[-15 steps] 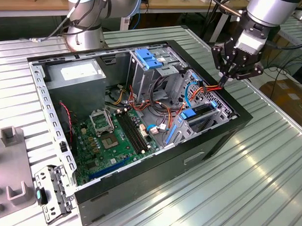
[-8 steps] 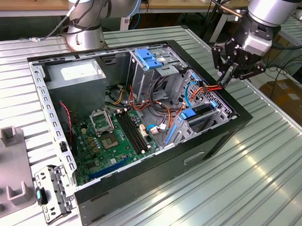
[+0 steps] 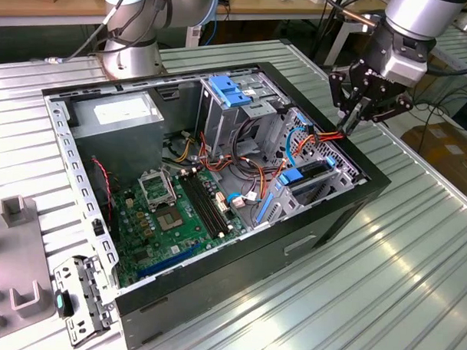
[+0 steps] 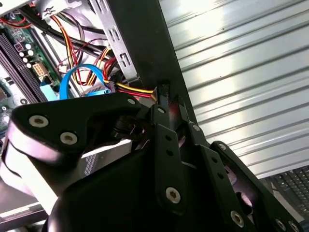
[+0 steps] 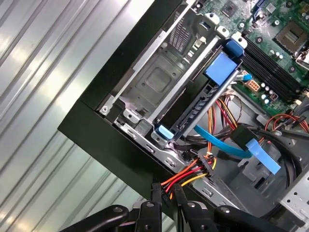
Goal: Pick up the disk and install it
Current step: 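Insert the first disk wire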
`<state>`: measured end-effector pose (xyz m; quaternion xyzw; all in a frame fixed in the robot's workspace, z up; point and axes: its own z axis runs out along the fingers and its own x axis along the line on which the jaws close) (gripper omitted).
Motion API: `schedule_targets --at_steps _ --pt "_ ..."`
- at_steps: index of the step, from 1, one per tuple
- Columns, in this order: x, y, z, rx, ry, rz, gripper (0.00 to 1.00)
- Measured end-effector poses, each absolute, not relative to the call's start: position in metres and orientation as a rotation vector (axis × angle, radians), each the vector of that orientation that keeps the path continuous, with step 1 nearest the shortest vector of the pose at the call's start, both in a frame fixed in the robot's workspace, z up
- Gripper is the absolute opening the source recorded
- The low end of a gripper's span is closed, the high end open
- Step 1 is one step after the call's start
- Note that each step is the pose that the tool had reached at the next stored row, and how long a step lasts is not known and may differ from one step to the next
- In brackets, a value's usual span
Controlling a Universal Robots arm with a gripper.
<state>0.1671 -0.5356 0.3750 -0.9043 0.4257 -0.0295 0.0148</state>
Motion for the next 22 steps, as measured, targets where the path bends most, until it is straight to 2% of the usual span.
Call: schedule_targets --at_steps 22 --pt "0.1685 -0.5359 0.3728 -3.019 0.74 -0.098 0.24"
